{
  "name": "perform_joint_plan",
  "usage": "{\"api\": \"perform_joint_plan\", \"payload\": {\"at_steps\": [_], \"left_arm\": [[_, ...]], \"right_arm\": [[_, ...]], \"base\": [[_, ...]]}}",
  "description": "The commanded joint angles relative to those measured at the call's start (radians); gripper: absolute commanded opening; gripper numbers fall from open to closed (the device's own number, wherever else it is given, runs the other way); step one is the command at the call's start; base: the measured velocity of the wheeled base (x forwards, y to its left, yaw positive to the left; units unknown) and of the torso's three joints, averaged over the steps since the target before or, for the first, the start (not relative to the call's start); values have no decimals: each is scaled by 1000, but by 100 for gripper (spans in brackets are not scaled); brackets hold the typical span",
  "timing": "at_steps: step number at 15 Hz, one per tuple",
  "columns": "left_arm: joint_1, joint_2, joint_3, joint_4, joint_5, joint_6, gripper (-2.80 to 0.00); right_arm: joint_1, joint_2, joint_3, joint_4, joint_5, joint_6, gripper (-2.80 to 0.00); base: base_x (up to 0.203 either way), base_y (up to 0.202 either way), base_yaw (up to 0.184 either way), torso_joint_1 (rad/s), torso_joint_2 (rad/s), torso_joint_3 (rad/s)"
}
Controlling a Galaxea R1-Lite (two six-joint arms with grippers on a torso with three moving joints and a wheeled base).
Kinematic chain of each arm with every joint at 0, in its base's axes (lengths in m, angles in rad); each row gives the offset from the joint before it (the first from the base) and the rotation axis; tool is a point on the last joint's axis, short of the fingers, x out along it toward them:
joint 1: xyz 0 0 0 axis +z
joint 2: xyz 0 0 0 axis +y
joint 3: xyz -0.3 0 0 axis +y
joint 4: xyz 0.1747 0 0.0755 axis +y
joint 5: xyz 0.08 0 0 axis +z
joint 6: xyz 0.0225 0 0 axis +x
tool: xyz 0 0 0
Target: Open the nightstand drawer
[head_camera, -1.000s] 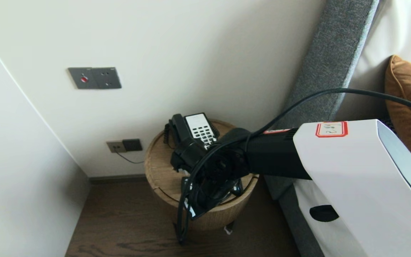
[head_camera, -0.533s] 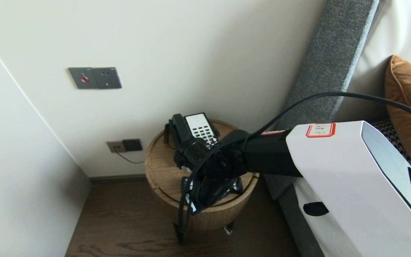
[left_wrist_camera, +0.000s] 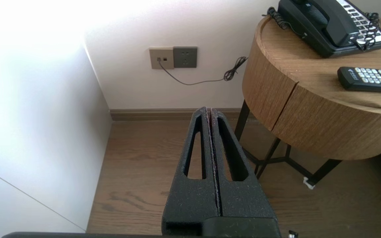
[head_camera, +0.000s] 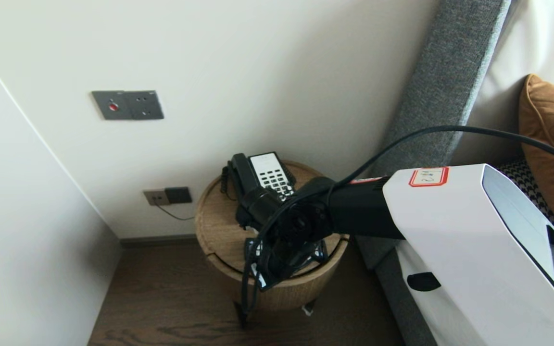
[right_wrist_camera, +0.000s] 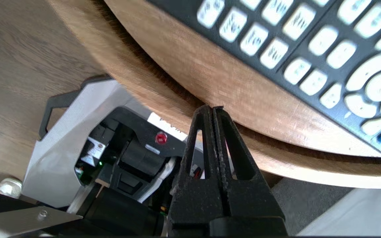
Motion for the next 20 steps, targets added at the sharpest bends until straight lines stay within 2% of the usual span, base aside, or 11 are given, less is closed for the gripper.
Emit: {"api": "perform_joint_plan", "payload": {"at_steps": [1,11,20], "left_arm": [[0,-3,0,-1,0,-1,-280],[0,-3,0,-1,0,-1,-280],[0,-3,0,-1,0,-1,-280]], "right_arm": [[2,-8,8,7,1,2,-280],[36,-40,104,28,7,22,-280],[78,-100,244,22,26,35,-280]], "base": [[0,0,0,0,0,0],[0,0,0,0,0,0],[0,0,0,0,0,0]]}}
